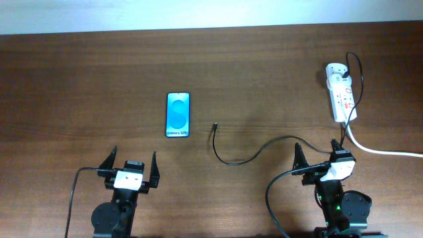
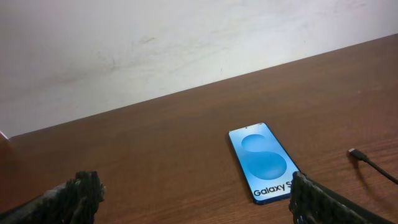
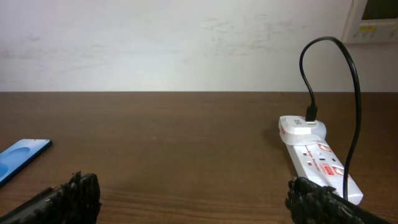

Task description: Plug charger to phone and switch on socket

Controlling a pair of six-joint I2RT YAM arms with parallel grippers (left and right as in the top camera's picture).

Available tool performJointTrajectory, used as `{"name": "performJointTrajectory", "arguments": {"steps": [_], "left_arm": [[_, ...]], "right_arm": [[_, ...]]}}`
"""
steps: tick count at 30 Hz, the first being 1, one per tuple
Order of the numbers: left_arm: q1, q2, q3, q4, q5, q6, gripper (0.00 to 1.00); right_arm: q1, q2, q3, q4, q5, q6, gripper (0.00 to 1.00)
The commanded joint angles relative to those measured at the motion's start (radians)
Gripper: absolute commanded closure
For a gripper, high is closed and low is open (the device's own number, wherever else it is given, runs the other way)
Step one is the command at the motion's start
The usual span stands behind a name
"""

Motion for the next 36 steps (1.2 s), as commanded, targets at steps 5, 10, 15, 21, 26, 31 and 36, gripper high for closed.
{"name": "performJointTrajectory", "arguments": {"steps": [5, 10, 15, 21, 26, 31, 36], "left_arm": [[0.003, -0.006, -0.006, -0.001, 0.011, -0.013, 0.01], [0.003, -0.006, -0.006, -0.001, 0.011, -0.013, 0.01], [0.003, -0.006, -0.006, -0.001, 0.011, -0.013, 0.01], [0.003, -0.006, -0.006, -0.001, 0.012, -0.013, 0.01], [0.003, -0.006, -0.006, 0.007, 0.015, -0.066, 0.01], [0.003, -0.005, 0.014, 0.025, 0.057, -0.078, 0.01], [0.003, 0.069, 0.095, 0.026, 0.057, -0.085, 0.01]], "right_arm": [[-0.004, -0.003, -0.005, -0.005, -0.01, -0.004, 0.02], [-0.004, -0.003, -0.005, -0.005, -0.01, -0.004, 0.02], [-0.004, -0.003, -0.005, -0.005, -0.01, -0.004, 0.02], [-0.004, -0.003, -0.005, -0.005, -0.01, -0.004, 0.02], [-0.004, -0.003, -0.005, -0.005, -0.01, -0.004, 0.02], [-0.004, -0.003, -0.005, -0.005, -0.01, -0.004, 0.02], [-0.004, -0.003, -0.005, -0.005, -0.01, -0.004, 0.02]]}}
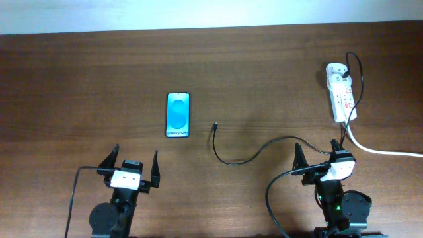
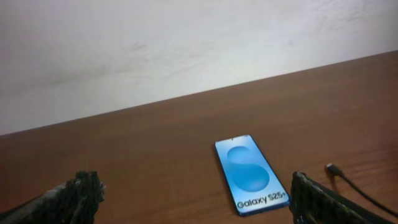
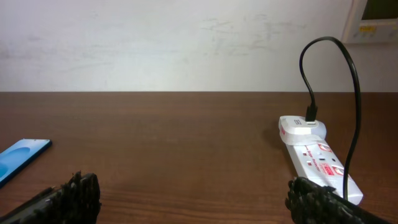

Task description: Plug charger to phone and switch on socket

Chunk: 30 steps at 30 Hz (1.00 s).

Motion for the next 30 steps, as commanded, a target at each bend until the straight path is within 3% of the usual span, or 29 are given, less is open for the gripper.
{"name": "performJointTrajectory", "arguments": {"steps": [1, 8, 14, 17, 23, 30], "left_arm": [[0.003, 0.079, 0.098, 0.007, 0.012, -0.017, 0.01], [0.003, 0.407, 0.336, 0.006, 0.076, -0.016, 0.01], [0.003, 0.903, 0.663, -0.109, 0.245, -0.017, 0.01], [0.003, 1.239, 0.963, -0.322, 0.357, -0.017, 0.01], [-0.002, 1.876, 1.685, -0.893, 0.355, -0.016, 0.01], [-0.002, 2.008, 1.725, -0.856, 0.367, -0.018, 0.01]], "right_arm": [[-0.004, -0.003, -0.005, -0.005, -0.01, -0.004, 0.02], [-0.004, -0.003, -0.005, -0.005, -0.01, -0.004, 0.02], [-0.004, -0.003, -0.005, -0.005, -0.01, -0.004, 0.02], [-0.004, -0.003, -0.005, -0.005, -0.01, -0.004, 0.02], [-0.004, -0.003, -0.005, -0.005, -0.01, -0.004, 0.02], [-0.004, -0.003, -0.005, -0.005, -0.01, -0.004, 0.02]]}}
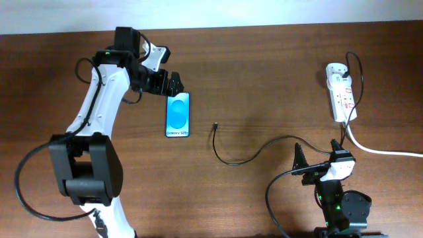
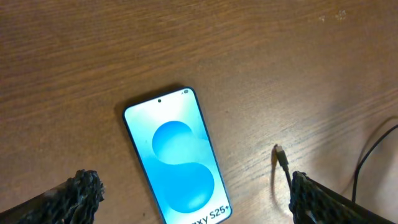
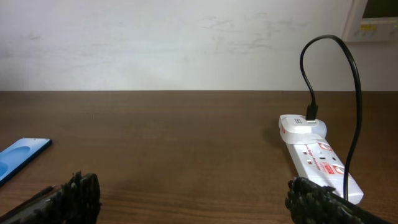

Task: Plug charger to phone and switch on socket
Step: 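Reach the left gripper down to the blue phone and grasp it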

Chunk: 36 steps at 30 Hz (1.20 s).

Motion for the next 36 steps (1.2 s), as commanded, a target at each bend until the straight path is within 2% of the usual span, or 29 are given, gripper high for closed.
{"name": "performJointTrajectory", "arguments": {"steps": [1, 3, 4, 6, 22, 24, 26, 36], "left_arm": [[-0.004, 0.019, 0.022, 0.06, 0.016, -0.034, 0.01], [-0.036, 0.03, 0.022, 0.086, -0.203, -0.22, 0.04], [-0.063, 0.039, 0.022, 0.078, -0.309, -0.27, 0.03], [-0.114, 0.075, 0.022, 0.067, -0.386, -0.296, 0.0], [-0.191, 0.29, 0.022, -0.025, -0.386, -0.357, 0.0], [-0.192, 0.296, 0.022, -0.043, -0.386, -0.359, 0.07], [-0.192, 0.296, 0.022, -0.062, -0.386, -0.407, 0.1], [-0.244, 0.302, 0.022, -0.084, -0.435, -0.437, 0.12]], "right_arm": [[-0.004, -0.007, -0.005, -0.005, -0.01, -0.005, 0.02], [-0.004, -0.007, -0.005, -0.005, -0.01, -0.005, 0.02], [-0.004, -0.007, -0.005, -0.005, -0.01, -0.005, 0.02], [-0.004, -0.007, -0.005, -0.005, -0.01, -0.005, 0.02], [-0.004, -0.007, -0.005, -0.005, -0.01, -0.005, 0.02], [-0.004, -0.007, -0.005, -0.005, -0.01, -0.005, 0.01], [-0.004, -0.007, -0.005, -0.005, -0.01, -0.005, 0.02], [-0.004, -0.007, -0.005, -0.005, -0.01, -0.005, 0.02]]}}
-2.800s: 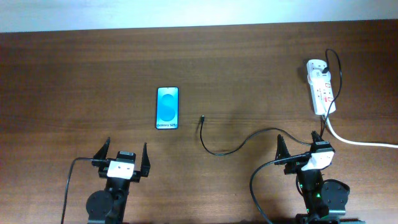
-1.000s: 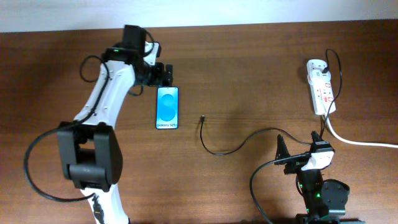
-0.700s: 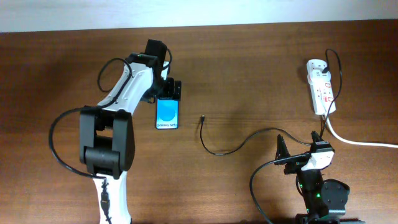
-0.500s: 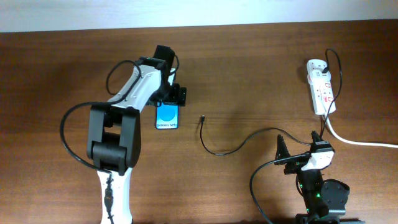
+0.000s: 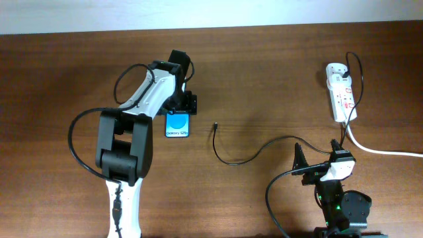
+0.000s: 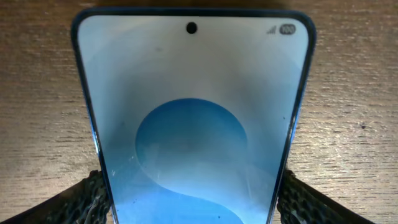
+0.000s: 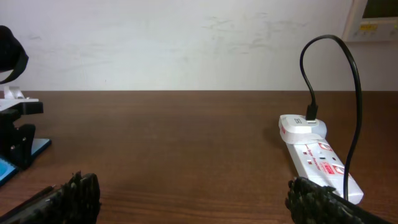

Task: Plug charger to phone and switch on socket
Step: 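Reach the left gripper down to the blue phone and grasp it, then lift the phone with the left gripper and tilt it upright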

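Note:
The phone [image 6: 193,124], blue screen up, lies flat on the brown table. My left gripper [image 6: 193,202] is low over its far end, open, with the black fingers [image 6: 93,199] close beside both long edges. From overhead, the left gripper [image 5: 178,106] covers the phone's [image 5: 178,125] upper half. The black charger cable [image 5: 251,155] lies loose, its plug tip [image 5: 215,125] to the right of the phone. The white socket strip [image 5: 341,92] is at the far right, with the cable's adapter in its far end. My right gripper [image 5: 319,153] rests open at the near right.
A thick white lead [image 5: 377,151] runs from the strip off the right edge. In the right wrist view, the strip [image 7: 317,158] lies ahead to the right and the left arm [image 7: 15,134] stands at the far left. A pale wall bounds the far edge.
My left gripper was above and behind the phone's far end, well above the table. Now it is down over the phone, fingers astride it. Phone, cable and right arm are unchanged.
Both arms rested at the near edge, open, for the first two moments. The left arm then stood stretched out above the table behind the phone. Now it is low over the phone. The right arm, cable and strip have stayed put.

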Controlling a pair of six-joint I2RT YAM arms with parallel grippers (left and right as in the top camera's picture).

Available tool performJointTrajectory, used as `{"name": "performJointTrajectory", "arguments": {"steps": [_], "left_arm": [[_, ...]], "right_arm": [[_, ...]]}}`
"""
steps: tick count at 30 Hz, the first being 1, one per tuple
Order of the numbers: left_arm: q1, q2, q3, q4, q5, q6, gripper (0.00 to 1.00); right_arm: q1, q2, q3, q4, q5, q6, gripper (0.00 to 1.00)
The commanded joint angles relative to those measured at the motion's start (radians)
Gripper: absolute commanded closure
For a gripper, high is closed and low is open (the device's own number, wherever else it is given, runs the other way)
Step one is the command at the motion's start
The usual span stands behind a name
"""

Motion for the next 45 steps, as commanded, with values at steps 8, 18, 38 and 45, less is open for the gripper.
{"name": "performJointTrajectory", "arguments": {"steps": [8, 18, 38, 45], "left_arm": [[-0.027, 0.054, -0.006, -0.011, -0.006, -0.029, 0.26], [-0.026, 0.053, 0.156, -0.125, -0.035, -0.029, 0.29], [-0.026, 0.051, 0.562, -0.414, -0.011, -0.164, 1.0], [-0.016, 0.05, 0.576, -0.426, 0.375, -0.296, 1.0]], "right_arm": [[-0.004, -0.006, -0.005, -0.005, -0.01, -0.004, 0.02], [-0.004, -0.006, -0.005, -0.005, -0.01, -0.004, 0.02], [-0.004, -0.006, -0.005, -0.005, -0.01, -0.004, 0.02], [-0.004, -0.006, -0.005, -0.003, -0.018, -0.003, 0.02]]}}
